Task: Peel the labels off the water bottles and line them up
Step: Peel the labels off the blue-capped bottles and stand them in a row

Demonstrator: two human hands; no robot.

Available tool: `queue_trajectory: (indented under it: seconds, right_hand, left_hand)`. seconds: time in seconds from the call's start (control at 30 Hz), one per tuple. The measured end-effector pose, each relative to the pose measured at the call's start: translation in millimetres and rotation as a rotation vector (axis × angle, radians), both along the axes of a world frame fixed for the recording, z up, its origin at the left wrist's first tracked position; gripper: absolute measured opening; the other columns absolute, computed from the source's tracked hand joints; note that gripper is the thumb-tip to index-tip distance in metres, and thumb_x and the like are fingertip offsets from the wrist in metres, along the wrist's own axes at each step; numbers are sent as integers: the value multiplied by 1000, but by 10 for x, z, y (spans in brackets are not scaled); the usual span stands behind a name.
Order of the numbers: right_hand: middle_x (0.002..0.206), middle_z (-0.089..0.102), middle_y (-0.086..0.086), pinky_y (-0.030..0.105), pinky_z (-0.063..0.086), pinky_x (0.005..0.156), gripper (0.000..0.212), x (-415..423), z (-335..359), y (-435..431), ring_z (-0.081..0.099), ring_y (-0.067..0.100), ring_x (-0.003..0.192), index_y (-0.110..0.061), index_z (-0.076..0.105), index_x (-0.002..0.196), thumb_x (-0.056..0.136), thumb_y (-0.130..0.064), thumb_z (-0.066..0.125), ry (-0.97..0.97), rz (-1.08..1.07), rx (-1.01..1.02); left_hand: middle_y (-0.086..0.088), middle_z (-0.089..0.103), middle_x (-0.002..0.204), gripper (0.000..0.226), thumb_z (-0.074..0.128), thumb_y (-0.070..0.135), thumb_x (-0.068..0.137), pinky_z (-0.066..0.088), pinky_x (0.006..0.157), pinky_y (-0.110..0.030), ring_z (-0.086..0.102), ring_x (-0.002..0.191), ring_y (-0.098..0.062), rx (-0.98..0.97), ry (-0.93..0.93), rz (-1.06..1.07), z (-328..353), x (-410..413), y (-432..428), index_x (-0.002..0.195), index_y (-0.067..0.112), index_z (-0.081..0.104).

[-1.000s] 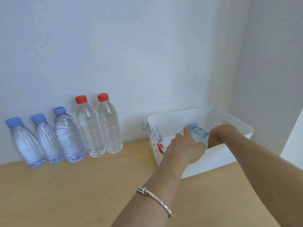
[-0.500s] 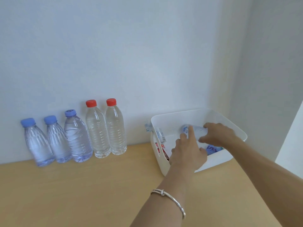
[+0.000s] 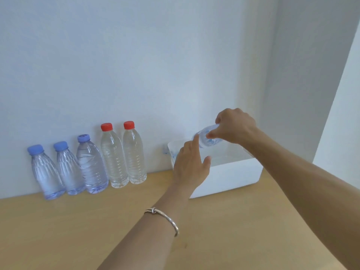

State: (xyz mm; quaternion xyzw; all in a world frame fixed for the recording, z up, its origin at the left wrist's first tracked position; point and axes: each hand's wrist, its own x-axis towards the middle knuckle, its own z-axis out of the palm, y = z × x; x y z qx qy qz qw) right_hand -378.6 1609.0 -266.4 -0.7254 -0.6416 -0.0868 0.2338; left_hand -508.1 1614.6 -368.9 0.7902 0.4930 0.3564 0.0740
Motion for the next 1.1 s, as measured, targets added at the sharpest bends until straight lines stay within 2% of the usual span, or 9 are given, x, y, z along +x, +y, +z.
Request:
queue_trajectory:
  seconds: [0.17, 0.3, 0.4, 0.53, 0.63, 0.73, 0.83, 0.97, 1.1]
  right_hand:
    - [93, 64, 3, 27, 41, 66, 45, -67, 59, -95, 60, 26, 83, -15, 67, 104, 69, -43, 73, -8, 33, 24]
    - [82, 59, -5, 26, 46, 62, 45, -209, 137, -222, 60, 14, 72, -23, 68, 103, 65, -44, 76, 50, 171, -48]
    - [93, 60, -3, 25, 44, 58, 46, -426, 102, -271, 56, 10, 76, -27, 67, 104, 64, -46, 77, -1, 287, -71]
    - [99, 63, -2, 25, 44, 61, 47, -658, 139, -311, 58, 15, 88, -27, 66, 105, 64, -47, 78, -41, 370, -49]
    - [97, 59, -7, 26, 45, 67, 53, -790, 187, -358, 54, 13, 87, -27, 63, 109, 64, -50, 80, 52, 434, -10]
    - [106, 53, -8, 25, 46, 74, 61, -972, 101, -348, 53, 13, 93, -27, 55, 122, 70, -52, 76, 159, 494, 55]
    - [108, 52, -8, 26, 45, 80, 60, -1186, -167, -292, 53, 13, 93, -24, 50, 130, 79, -47, 71, 251, 541, 5]
    - [107, 60, -6, 26, 45, 78, 43, -1413, -624, -204, 59, 13, 92, -23, 52, 124, 90, -48, 56, 396, 578, -151]
    - [119, 61, -1, 33, 44, 92, 56, -1625, -947, -127, 59, 19, 110, -22, 47, 135, 91, -57, 46, 446, 591, -325]
  left_hand:
    - [-7, 31, 151, 79, 55, 36, 93, 23, 115, -35, 29, 139, -25, 78, -14, 46, -43, -224, 52, 154, 15, 9]
    - [-6, 20, 157, 97, 66, 40, 86, 28, 114, -42, 21, 144, -23, 7, -107, -16, 54, -399, 65, 154, 22, -1]
    - [-2, 24, 156, 102, 71, 40, 82, 33, 112, -40, 25, 143, -19, -23, -118, -28, 147, -491, 60, 154, 28, 0]
    - [3, 45, 143, 85, 72, 38, 79, 45, 101, -38, 45, 130, -17, -10, -173, 26, 166, -698, 39, 148, 29, 24]
    - [7, 57, 127, 68, 70, 43, 76, 50, 92, -39, 54, 117, -16, -1, -237, 63, 160, -890, -44, 136, 30, 41]
    - [9, 63, 106, 52, 71, 49, 72, 53, 81, -38, 62, 98, -12, -79, -368, 83, 67, -1057, -184, 116, 33, 49]
    - [13, 62, 84, 43, 71, 52, 69, 51, 70, -29, 63, 74, -7, -174, -422, 111, -153, -1226, -303, 100, 34, 48]
    - [11, 61, 91, 50, 72, 55, 66, 53, 77, -35, 64, 84, -9, -284, -458, 197, -459, -1484, -311, 104, 32, 48]
    - [11, 60, 100, 55, 76, 48, 72, 52, 85, -39, 63, 97, -14, -335, -476, 228, -648, -1675, -260, 111, 29, 41]
